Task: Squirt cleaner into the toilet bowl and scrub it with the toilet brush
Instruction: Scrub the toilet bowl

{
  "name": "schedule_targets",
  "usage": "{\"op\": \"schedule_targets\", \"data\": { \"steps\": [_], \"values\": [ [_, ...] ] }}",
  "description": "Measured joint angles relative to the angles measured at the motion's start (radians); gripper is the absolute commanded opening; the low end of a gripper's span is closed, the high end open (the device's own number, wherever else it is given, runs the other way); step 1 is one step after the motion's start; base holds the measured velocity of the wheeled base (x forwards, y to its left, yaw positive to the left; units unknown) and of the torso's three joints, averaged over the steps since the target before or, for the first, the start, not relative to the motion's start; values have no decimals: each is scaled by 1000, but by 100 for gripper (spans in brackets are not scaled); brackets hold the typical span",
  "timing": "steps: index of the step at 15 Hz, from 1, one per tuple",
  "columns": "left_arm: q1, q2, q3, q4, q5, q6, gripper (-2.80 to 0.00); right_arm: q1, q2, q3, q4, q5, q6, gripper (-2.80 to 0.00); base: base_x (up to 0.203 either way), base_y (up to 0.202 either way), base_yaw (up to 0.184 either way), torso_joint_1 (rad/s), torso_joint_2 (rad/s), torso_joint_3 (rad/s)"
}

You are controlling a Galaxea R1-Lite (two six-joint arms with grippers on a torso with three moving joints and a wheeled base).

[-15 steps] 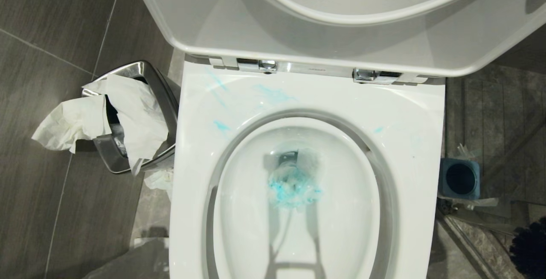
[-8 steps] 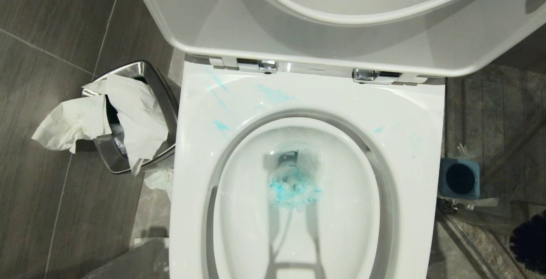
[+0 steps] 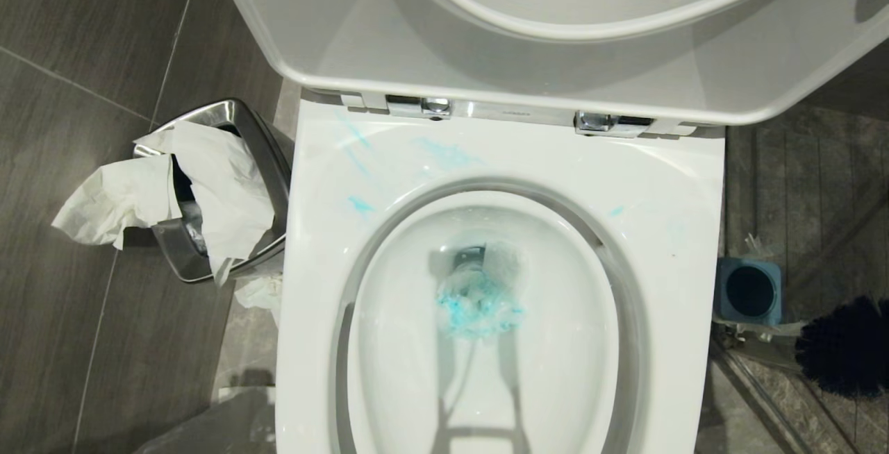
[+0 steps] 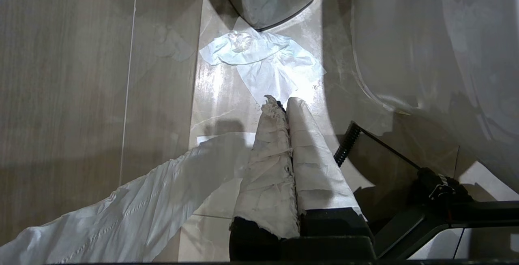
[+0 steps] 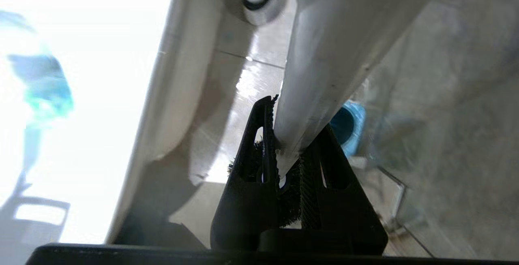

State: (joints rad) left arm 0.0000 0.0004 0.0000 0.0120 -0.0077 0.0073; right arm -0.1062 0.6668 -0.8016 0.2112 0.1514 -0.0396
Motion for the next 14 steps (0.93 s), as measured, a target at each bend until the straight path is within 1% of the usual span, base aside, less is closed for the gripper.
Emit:
{"op": "schedule_targets", "data": {
  "steps": [3, 6, 8, 10, 12, 14],
  "values": [
    [0, 0, 0, 0, 0, 0, -280, 0, 13, -55, 5, 47, 44, -280, 0, 0, 0, 0, 0, 0],
    [0, 0, 0, 0, 0, 1, -280, 0, 48, -141, 17, 95, 77, -280, 0, 0, 0, 0, 0, 0],
    [0, 0, 0, 0, 1, 1, -280, 0, 83, -205, 27, 120, 81, -280, 0, 0, 0, 0, 0, 0],
    [0, 0, 0, 0, 0, 1, -280, 0, 120, -252, 28, 127, 82, -280, 0, 0, 0, 0, 0, 0],
    [0, 0, 0, 0, 1, 4, -280, 0, 142, -272, 28, 149, 82, -280, 0, 0, 0, 0, 0, 0],
    [0, 0, 0, 0, 1, 4, -280, 0, 153, -278, 29, 153, 81, -280, 0, 0, 0, 0, 0, 0]
  ]
}}
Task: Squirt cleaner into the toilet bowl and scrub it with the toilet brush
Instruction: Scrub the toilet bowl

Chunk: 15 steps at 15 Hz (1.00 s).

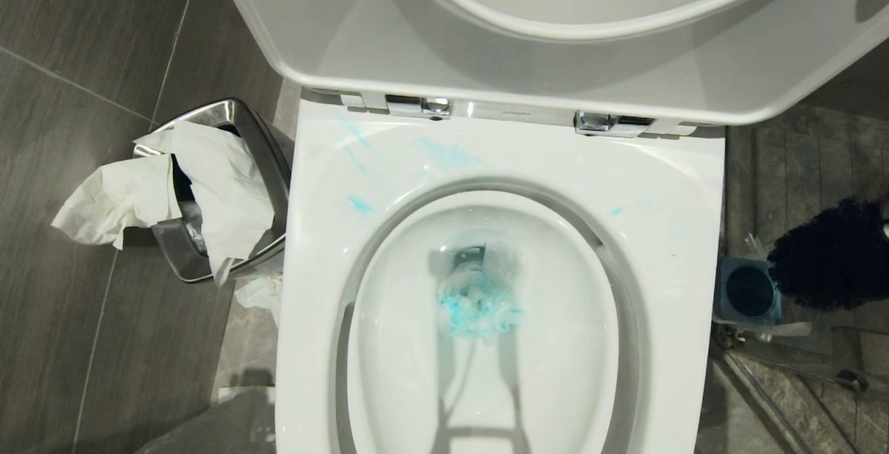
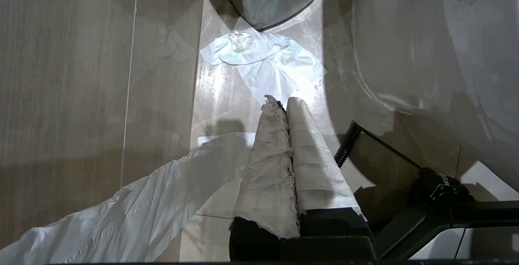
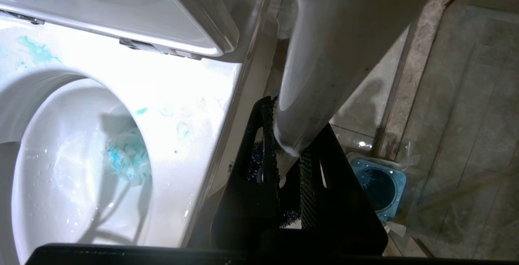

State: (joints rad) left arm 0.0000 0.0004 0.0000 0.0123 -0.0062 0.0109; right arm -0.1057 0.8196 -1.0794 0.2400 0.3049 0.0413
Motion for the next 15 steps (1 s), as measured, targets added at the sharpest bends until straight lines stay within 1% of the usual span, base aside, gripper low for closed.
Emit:
{"op": "schedule_targets", "data": {
  "steps": [4, 9, 12, 15],
  "values": [
    [0, 0, 0, 0, 1, -6, -280, 0, 9, -4, 0, 13, 0, -280, 0, 0, 0, 4, 2, 85],
    [0, 0, 0, 0, 1, -5, -280, 0, 10, -14, 5, 14, 0, -280, 0, 0, 0, 3, 4, 195],
    [0, 0, 0, 0, 2, -5, -280, 0, 8, -28, 54, 17, 0, -280, 0, 0, 0, 2, 2, 200],
    [0, 0, 0, 0, 1, -5, -280, 0, 10, -36, 56, 17, 0, -280, 0, 0, 0, 2, 2, 199]
  ]
}}
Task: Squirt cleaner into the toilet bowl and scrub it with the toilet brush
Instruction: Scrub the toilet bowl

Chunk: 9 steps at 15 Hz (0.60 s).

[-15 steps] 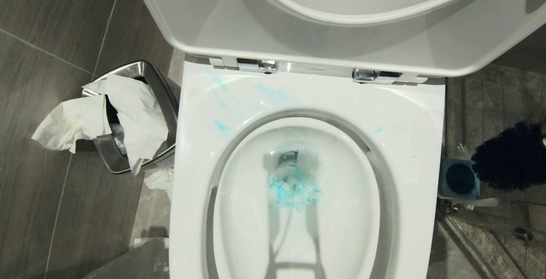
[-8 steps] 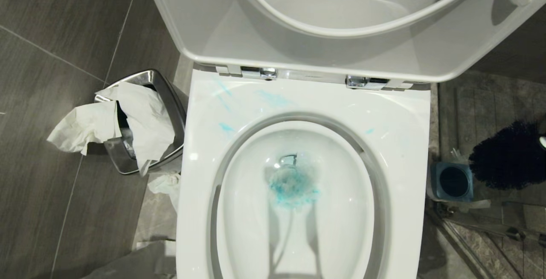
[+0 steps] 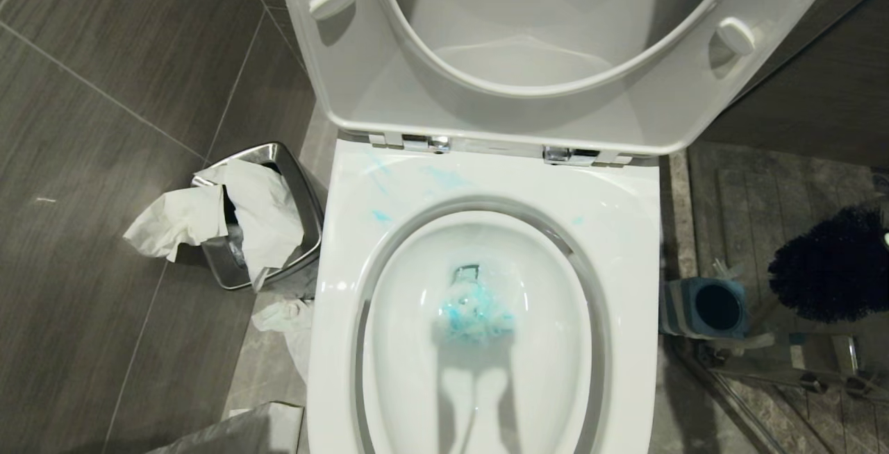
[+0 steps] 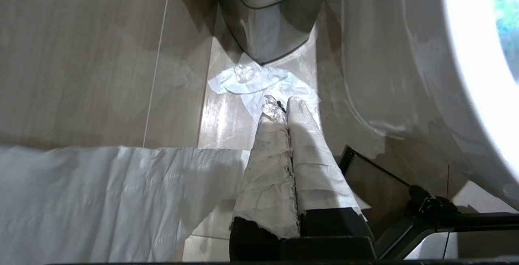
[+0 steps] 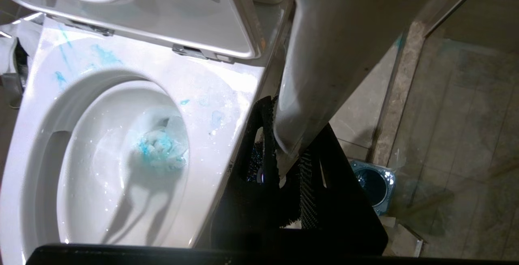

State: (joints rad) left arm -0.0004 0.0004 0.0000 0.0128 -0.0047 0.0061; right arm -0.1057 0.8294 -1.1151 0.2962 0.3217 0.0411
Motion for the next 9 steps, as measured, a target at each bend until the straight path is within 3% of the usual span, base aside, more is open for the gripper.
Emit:
{"op": "schedule_targets", "data": {
  "steps": [9],
  "values": [
    [0, 0, 0, 0, 0, -1, -280, 1, 19, -1, 3, -1, 1, -280, 0, 0, 0, 3, 2, 202]
  ]
}}
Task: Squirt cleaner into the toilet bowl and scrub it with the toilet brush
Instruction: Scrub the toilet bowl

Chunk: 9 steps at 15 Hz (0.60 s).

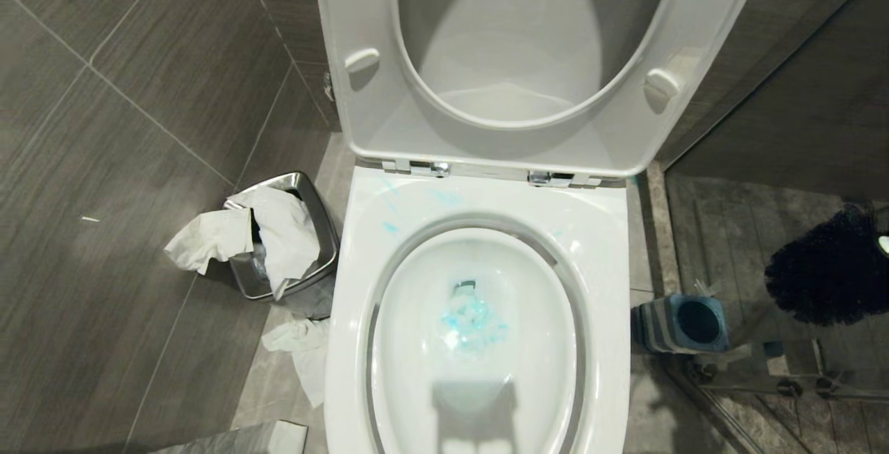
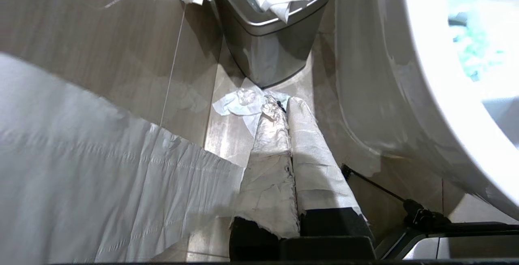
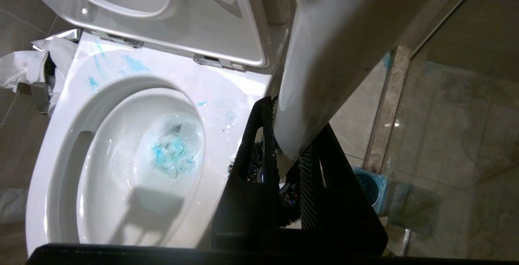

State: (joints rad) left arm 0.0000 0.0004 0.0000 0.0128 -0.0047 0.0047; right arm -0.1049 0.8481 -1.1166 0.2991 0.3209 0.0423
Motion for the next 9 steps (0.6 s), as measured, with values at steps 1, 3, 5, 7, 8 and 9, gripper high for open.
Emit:
{"op": "schedule_targets", "data": {
  "steps": [1, 3, 5, 7, 8, 9],
  "values": [
    [0, 0, 0, 0, 0, -1, -280, 0, 6, 0, 0, 0, -1, -280, 0, 0, 0, -1, -5, 206],
    [0, 0, 0, 0, 0, -1, -280, 7, 20, -3, -1, 0, -2, -280, 0, 0, 0, 2, 3, 201],
    [0, 0, 0, 0, 0, -1, -280, 27, 47, -27, -1, -1, -2, -280, 0, 0, 0, 6, 5, 205],
    [0, 0, 0, 0, 0, -1, -280, 39, 82, -61, -2, -2, -3, -280, 0, 0, 0, 1, 6, 206],
    [0, 0, 0, 0, 0, -1, -280, 44, 98, -75, -1, -2, -3, -280, 0, 0, 0, -4, -1, 196],
    [0, 0, 0, 0, 0, -1, -280, 52, 112, -84, -1, -4, -2, -280, 0, 0, 0, -1, -4, 209]
  ]
}}
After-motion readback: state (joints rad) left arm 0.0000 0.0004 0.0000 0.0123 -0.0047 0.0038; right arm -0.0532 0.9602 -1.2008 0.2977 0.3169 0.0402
